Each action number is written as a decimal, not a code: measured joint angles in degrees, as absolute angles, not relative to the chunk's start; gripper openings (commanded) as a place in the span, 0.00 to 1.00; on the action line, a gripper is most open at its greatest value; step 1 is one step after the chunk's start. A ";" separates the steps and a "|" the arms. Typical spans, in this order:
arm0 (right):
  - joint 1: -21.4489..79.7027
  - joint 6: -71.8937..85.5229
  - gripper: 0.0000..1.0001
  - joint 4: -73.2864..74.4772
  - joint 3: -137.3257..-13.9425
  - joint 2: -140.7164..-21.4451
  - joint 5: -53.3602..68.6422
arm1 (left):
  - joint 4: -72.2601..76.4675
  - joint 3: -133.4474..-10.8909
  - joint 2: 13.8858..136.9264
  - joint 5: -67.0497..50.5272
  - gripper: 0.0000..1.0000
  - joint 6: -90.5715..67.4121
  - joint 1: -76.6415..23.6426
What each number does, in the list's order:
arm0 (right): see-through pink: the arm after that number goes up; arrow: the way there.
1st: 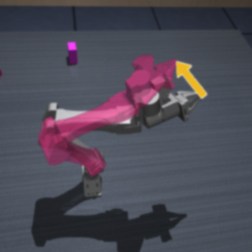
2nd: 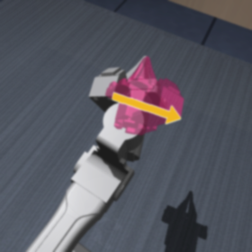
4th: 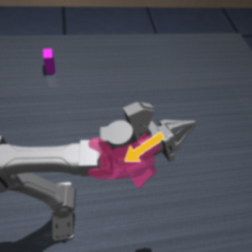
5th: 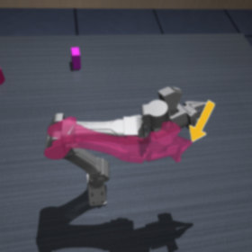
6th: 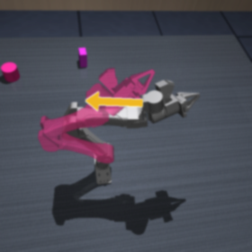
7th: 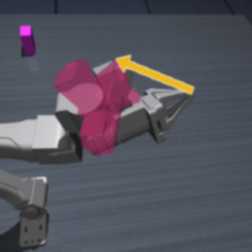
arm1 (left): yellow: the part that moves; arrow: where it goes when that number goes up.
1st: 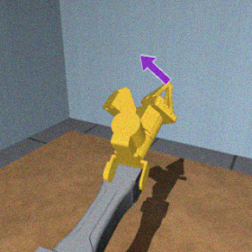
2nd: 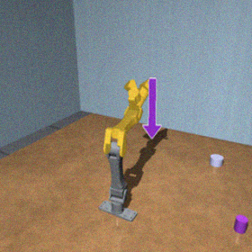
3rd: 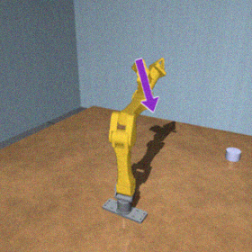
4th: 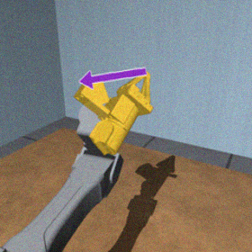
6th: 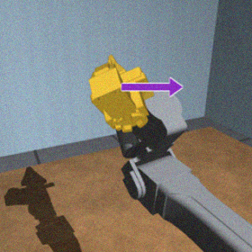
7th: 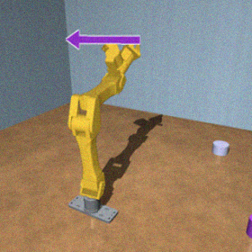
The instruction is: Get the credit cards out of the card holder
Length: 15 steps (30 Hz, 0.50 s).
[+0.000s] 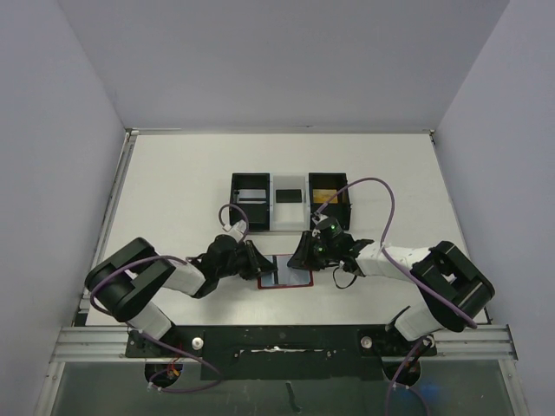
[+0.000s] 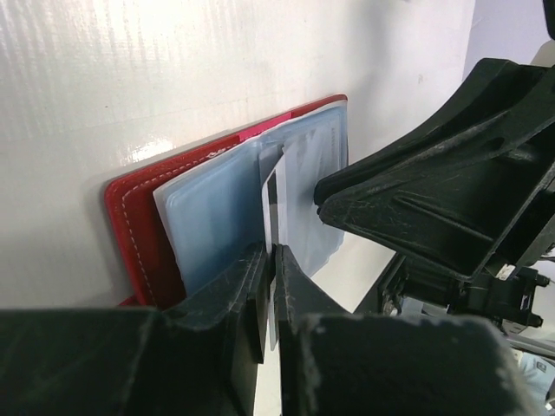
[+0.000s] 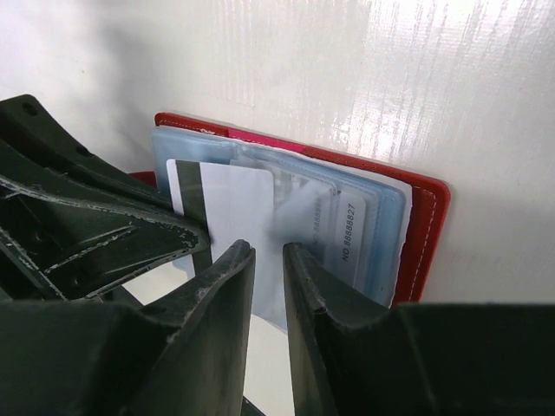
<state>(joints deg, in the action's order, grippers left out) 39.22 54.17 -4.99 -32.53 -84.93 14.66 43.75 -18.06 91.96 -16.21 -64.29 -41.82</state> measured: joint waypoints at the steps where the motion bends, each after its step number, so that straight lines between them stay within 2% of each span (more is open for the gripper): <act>1: 39.22 54.06 0.24 -4.82 -32.62 -84.93 14.55 | 42.63 -18.06 91.11 -15.99 0.00 -63.88 -41.78; 5: 39.42 53.30 0.25 -3.92 -33.19 -84.93 14.31 | 40.16 -18.15 88.64 -16.25 0.00 -62.76 -41.10; 15: 39.48 48.10 0.41 2.48 -35.97 -80.36 11.66 | 29.26 -18.15 77.67 -14.55 0.00 -58.87 -40.51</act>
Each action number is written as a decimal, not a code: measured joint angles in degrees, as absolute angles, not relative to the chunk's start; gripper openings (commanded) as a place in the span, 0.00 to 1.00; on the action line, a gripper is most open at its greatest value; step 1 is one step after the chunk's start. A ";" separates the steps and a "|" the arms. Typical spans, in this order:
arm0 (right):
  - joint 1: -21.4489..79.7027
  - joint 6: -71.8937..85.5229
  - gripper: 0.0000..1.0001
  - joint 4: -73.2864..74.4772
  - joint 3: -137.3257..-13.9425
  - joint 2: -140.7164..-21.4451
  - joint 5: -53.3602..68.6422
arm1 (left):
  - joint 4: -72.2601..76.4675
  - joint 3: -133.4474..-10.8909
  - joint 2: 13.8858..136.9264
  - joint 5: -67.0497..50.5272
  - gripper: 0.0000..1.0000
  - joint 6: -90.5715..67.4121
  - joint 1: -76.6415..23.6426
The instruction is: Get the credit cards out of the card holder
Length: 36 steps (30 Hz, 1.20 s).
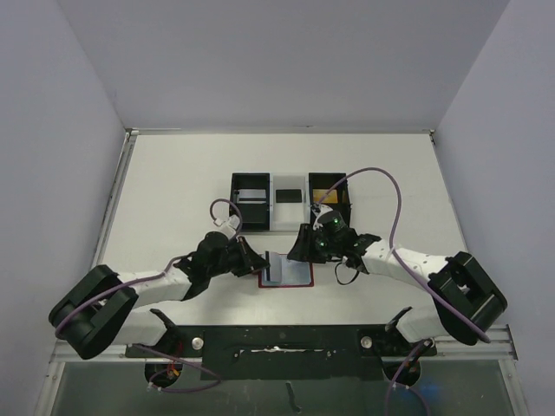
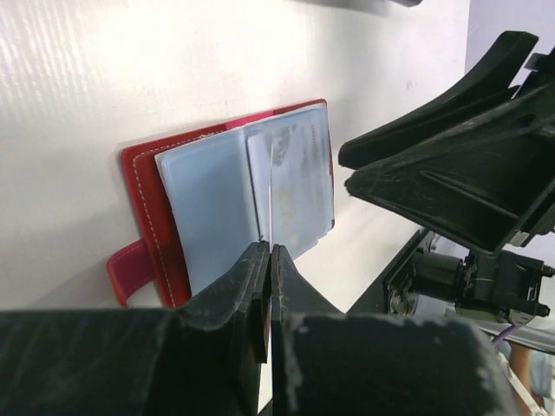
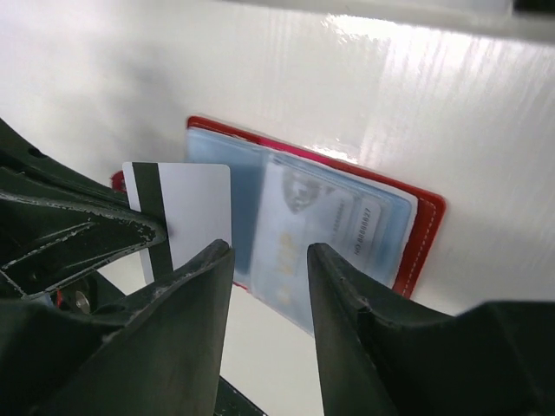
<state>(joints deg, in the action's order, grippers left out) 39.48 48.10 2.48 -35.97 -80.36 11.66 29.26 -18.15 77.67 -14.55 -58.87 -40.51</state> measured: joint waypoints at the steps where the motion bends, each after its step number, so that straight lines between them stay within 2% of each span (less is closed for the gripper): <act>1: 39.48 47.75 0.42 2.48 -36.25 -79.46 11.70 | 27.99 -18.15 76.09 -13.80 0.00 -58.50 -40.47; 8: 40.25 47.53 0.43 -2.94 -37.21 -79.29 15.29 | 15.70 -18.15 62.76 -7.31 0.00 -55.13 -39.22; 13: 41.78 48.66 0.40 -8.86 -37.23 -84.44 19.31 | 8.51 -18.15 55.11 -2.15 0.00 -54.15 -38.46; 19: 43.27 48.73 0.37 -5.87 -39.79 -91.29 17.76 | 3.44 -18.15 48.73 1.67 0.00 -53.52 -37.52; 23: 43.68 48.62 0.38 -2.48 -40.34 -91.42 14.81 | 2.11 -18.13 48.18 1.72 0.00 -53.15 -37.21; 24: 43.70 48.45 0.39 -1.41 -40.75 -91.20 13.93 | 2.13 -18.11 48.18 1.67 0.00 -53.08 -37.15; 27: 43.94 47.92 0.54 0.51 -41.15 -89.17 12.08 | 2.35 -17.96 48.16 1.19 0.00 -52.27 -37.04; 31: 43.44 46.83 0.67 -0.14 -41.10 -82.46 10.85 | 3.51 -17.93 48.36 -0.78 0.00 -50.39 -36.62; 36: 40.07 46.46 0.74 -6.48 -39.00 -76.97 12.19 | 7.35 -17.93 49.65 -8.69 0.00 -48.51 -31.42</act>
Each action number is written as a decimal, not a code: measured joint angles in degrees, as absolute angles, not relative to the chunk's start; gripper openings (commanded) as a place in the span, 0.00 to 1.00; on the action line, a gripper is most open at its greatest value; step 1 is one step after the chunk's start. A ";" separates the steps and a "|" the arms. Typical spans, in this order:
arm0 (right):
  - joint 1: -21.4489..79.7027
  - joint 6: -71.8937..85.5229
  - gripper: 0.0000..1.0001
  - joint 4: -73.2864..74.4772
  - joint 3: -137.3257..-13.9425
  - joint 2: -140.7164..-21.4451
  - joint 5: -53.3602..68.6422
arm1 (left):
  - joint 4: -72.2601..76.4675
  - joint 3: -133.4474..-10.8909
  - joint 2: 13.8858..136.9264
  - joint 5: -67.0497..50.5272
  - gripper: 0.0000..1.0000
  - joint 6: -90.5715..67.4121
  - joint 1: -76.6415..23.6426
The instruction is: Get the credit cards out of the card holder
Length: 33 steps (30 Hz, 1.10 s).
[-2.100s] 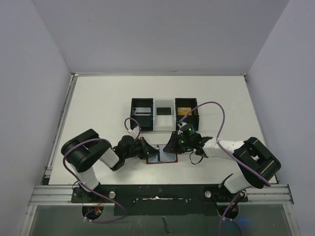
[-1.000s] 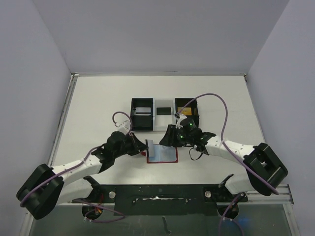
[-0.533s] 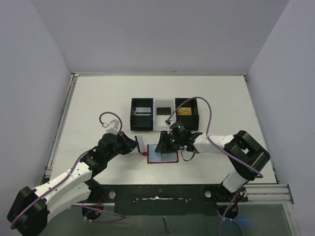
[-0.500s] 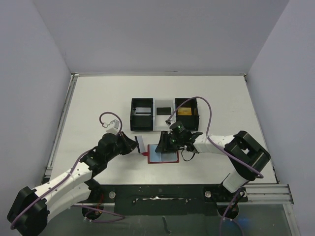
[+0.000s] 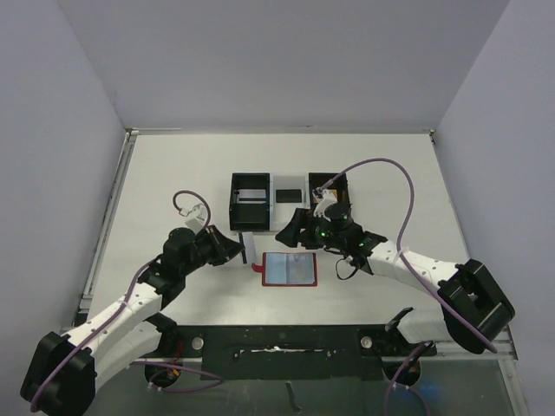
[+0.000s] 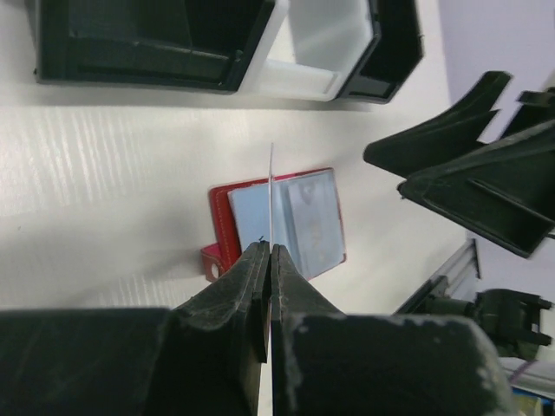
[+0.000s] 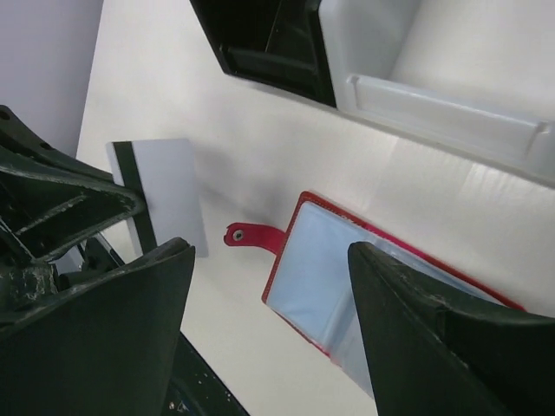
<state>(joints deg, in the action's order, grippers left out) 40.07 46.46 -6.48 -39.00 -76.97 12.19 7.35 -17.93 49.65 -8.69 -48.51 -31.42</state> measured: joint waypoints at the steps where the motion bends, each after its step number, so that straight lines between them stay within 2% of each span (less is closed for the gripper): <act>1: 39.18 46.54 0.75 -8.47 -37.67 -76.09 12.60 | 8.67 -17.89 49.74 -11.31 0.00 -48.53 -29.56; 7: 33.04 49.08 0.76 -21.39 -29.61 -73.76 19.49 | 20.64 -15.46 49.76 -25.58 0.00 -51.35 -21.06; 12: 31.73 51.27 0.75 -30.63 -28.86 -73.82 26.00 | 29.47 -14.09 51.31 -32.71 0.00 -54.85 -20.64; 16: 33.06 52.03 0.70 -37.26 -29.15 -75.26 31.20 | 36.69 -12.95 53.15 -35.94 0.00 -58.04 -20.62; 25: 37.01 54.94 0.50 -45.34 -31.55 -82.41 37.47 | 45.89 -12.49 54.59 -38.92 0.00 -62.39 -20.62; 33: 38.30 56.47 0.29 -50.04 -32.88 -84.58 40.53 | 47.29 -12.49 56.58 -40.91 0.00 -62.65 -20.62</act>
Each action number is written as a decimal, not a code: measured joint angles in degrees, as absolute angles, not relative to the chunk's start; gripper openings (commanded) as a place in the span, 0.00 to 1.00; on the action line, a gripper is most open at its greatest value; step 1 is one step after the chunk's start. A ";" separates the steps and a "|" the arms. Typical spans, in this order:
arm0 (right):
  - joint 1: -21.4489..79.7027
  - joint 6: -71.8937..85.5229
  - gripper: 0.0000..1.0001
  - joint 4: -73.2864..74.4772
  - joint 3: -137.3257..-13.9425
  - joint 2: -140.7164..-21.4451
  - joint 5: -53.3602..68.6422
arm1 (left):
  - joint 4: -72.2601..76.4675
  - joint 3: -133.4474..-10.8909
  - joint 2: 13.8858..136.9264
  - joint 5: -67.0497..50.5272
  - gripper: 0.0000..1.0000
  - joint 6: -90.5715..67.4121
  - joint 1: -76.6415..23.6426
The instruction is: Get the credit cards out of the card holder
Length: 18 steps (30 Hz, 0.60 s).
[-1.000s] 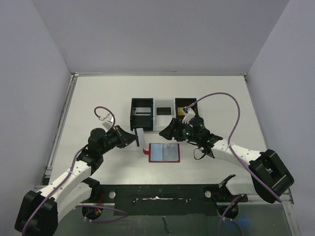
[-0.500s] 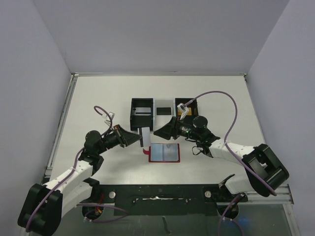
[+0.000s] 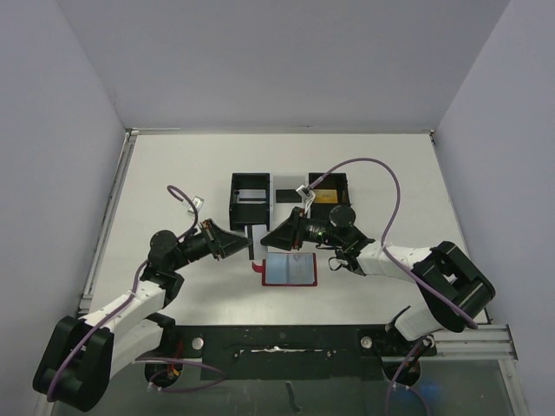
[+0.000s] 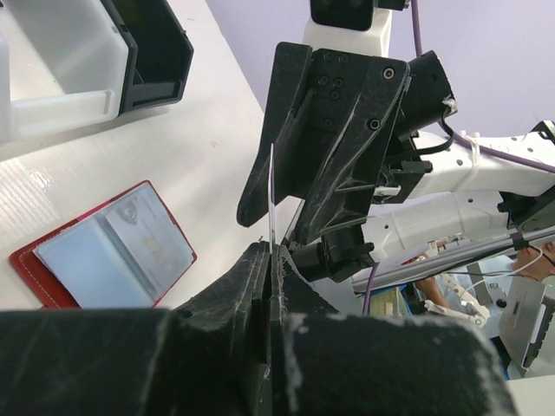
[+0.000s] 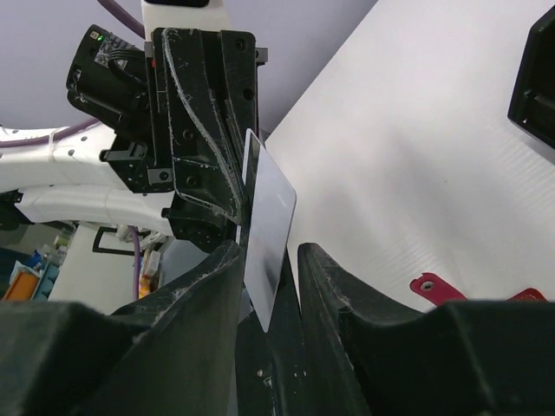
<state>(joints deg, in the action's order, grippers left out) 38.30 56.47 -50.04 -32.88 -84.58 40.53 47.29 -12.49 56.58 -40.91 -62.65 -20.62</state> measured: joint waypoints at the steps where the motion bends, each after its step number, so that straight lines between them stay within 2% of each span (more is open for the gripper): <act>1: 38.30 56.53 0.27 -50.41 -32.91 -84.58 40.69 | 47.33 -12.49 56.80 -41.06 0.00 -62.67 -20.62; 3: 38.30 56.58 0.20 -50.57 -32.91 -84.58 40.88 | 47.42 -12.49 56.95 -41.28 0.00 -62.76 -20.62; 12: 38.22 57.93 0.03 -52.53 -33.39 -85.01 43.40 | 49.71 -12.51 57.58 -42.54 0.00 -64.16 -20.49; 13: 38.17 58.08 0.04 -53.06 -33.41 -85.01 43.68 | 50.00 -12.51 57.58 -42.57 0.00 -64.29 -20.45; 15: 38.02 58.57 0.13 -54.11 -33.43 -85.03 44.36 | 50.46 -12.51 57.58 -42.70 0.00 -64.49 -20.40; 18: 37.93 59.29 0.18 -55.22 -33.43 -85.10 45.17 | 51.53 -12.51 57.58 -43.00 0.00 -65.12 -20.40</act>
